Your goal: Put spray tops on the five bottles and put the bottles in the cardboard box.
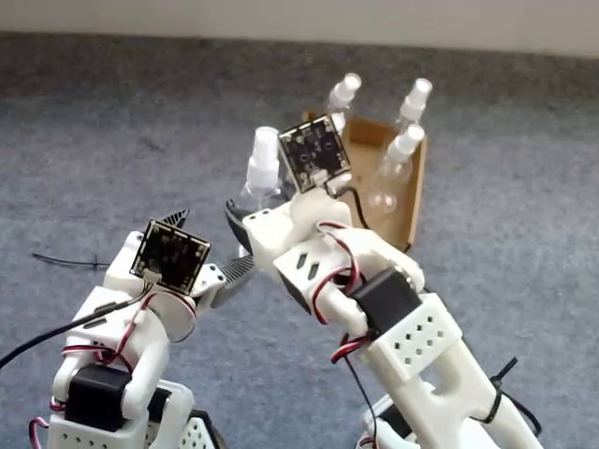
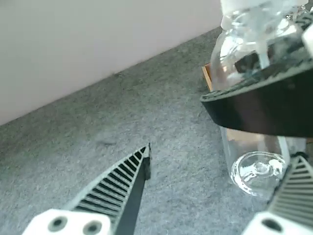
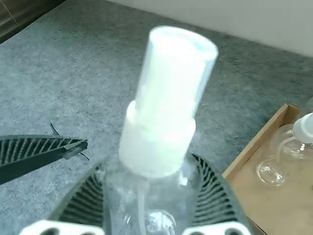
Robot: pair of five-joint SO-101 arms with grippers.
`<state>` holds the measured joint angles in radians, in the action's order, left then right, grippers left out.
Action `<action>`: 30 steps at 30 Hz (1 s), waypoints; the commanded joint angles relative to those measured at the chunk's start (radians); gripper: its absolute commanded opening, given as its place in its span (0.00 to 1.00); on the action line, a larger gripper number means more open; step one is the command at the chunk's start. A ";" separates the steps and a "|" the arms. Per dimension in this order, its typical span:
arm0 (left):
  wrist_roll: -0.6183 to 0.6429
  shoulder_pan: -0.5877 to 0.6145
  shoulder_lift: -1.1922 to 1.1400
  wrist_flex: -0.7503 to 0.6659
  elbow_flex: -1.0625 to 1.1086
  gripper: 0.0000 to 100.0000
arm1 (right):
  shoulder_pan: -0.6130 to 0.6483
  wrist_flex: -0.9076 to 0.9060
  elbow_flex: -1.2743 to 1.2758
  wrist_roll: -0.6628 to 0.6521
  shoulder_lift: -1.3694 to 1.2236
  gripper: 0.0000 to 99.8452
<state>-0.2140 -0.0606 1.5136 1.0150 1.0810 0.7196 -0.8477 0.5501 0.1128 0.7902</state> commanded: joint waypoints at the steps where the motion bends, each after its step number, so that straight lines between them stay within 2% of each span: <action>1: -0.008 0.067 -0.008 -0.037 -0.004 0.37 | -0.010 -0.048 -0.064 0.006 0.070 0.00; 4: -0.008 0.065 0.001 -0.026 -0.002 0.37 | -0.016 -0.051 -0.064 0.003 0.077 0.00; 6: -0.006 0.039 0.002 0.005 -0.005 0.37 | -0.061 -0.045 -0.064 -0.046 0.076 0.00; 12: 0.035 -0.018 0.002 0.040 0.033 0.37 | -0.308 0.062 -0.062 -0.160 0.074 0.00; 15: 0.049 -0.045 0.002 0.038 0.081 0.37 | -0.384 0.076 -0.061 -0.204 0.074 0.00; 18: 0.051 -0.044 0.002 0.011 0.143 0.37 | -0.421 0.107 -0.022 -0.210 0.054 0.00; 24: 0.048 0.012 0.002 -0.109 0.274 0.37 | -0.512 0.326 0.096 -0.206 -0.117 0.00; 30: 0.046 0.016 0.002 -0.127 0.292 0.37 | -0.521 0.426 0.119 -0.206 -0.222 0.00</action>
<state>-0.1741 -0.0560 1.5014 0.9137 1.3755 0.2133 -0.4902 0.6774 -0.0852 0.5754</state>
